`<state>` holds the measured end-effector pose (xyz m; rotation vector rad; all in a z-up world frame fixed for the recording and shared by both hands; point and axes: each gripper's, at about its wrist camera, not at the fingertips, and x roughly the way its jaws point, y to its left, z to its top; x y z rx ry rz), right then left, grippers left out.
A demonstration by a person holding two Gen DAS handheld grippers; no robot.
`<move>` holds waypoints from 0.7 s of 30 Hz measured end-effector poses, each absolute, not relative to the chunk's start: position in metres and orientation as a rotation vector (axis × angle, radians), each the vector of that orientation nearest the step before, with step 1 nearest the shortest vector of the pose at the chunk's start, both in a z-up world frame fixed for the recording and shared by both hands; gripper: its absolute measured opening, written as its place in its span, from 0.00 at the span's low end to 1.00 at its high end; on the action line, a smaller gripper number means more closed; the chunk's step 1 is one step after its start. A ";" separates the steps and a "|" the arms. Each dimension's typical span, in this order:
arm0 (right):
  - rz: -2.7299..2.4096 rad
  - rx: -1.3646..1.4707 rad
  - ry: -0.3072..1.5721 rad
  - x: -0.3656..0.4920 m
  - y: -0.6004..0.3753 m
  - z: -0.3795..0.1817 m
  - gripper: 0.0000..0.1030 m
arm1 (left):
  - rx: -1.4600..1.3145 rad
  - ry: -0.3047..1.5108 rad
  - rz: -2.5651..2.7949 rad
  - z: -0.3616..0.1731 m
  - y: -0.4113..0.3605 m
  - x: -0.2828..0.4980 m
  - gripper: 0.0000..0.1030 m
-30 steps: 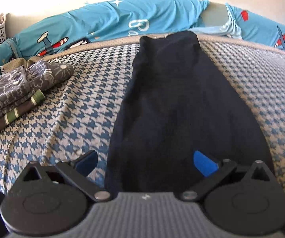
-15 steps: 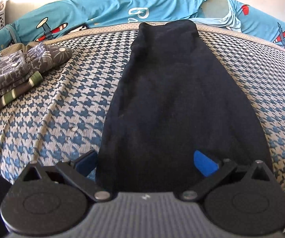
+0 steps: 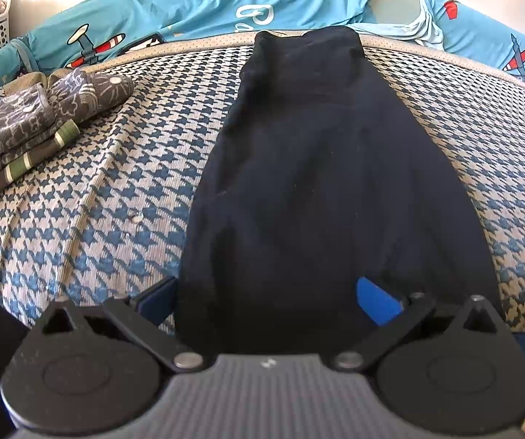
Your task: Fold clothes
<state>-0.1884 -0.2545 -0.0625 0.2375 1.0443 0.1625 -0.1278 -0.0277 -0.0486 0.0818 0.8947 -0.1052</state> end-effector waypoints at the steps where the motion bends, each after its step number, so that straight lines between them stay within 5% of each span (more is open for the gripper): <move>1: 0.162 0.240 1.043 -0.189 -0.255 -0.062 0.46 | 0.081 0.897 -0.105 -0.049 -0.027 -0.128 1.00; 21: 0.133 0.279 1.005 -0.197 -0.262 -0.053 0.46 | 0.057 0.960 -0.070 -0.047 -0.032 -0.139 1.00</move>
